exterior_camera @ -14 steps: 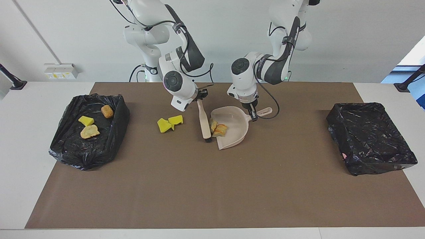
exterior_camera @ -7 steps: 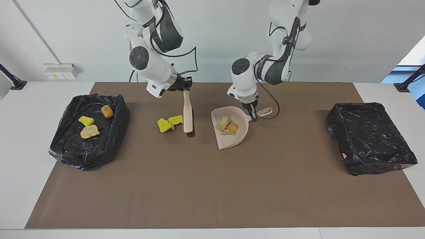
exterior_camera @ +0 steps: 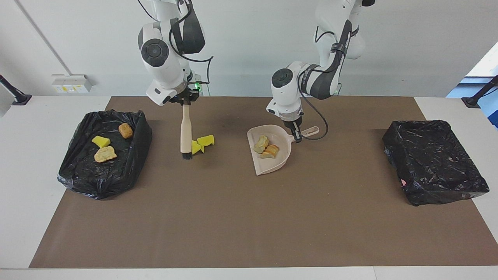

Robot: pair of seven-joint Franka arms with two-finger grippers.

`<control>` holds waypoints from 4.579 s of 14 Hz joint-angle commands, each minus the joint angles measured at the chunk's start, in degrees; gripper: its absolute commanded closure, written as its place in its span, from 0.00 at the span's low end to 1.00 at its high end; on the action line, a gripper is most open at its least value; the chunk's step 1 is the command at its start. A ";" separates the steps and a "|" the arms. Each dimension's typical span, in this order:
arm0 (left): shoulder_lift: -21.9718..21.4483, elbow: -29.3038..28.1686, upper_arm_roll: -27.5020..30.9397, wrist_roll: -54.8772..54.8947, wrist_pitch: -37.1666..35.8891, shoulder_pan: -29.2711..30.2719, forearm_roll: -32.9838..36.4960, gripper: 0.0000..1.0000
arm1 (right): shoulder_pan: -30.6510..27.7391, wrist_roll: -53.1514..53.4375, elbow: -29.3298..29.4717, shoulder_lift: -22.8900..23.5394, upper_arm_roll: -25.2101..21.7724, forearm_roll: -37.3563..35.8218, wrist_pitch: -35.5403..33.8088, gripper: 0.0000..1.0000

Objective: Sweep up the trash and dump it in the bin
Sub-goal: 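Sweep the yellow sponge pieces into the dustpan with the right gripper's brush, then carry the loaded dustpan with the left gripper toward the black bin, then tip the dustpan over the black bin with the left gripper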

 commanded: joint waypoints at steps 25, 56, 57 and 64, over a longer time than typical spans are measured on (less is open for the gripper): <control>-1.59 -3.40 0.52 -1.13 5.47 0.19 -0.38 1.00 | 18.04 2.42 3.39 12.35 1.02 45.42 17.07 1.00; -16.27 3.98 1.57 34.80 -10.09 35.15 -0.20 1.00 | 36.75 35.91 6.38 15.05 1.99 19.23 21.97 1.00; -16.18 4.07 1.57 36.12 -8.87 37.61 -0.29 1.00 | 37.46 36.00 6.21 15.67 1.99 18.78 22.60 1.00; -4.61 16.96 1.66 64.23 0.02 61.70 -5.74 1.00 | 37.03 34.86 4.36 15.94 1.90 18.16 23.92 1.00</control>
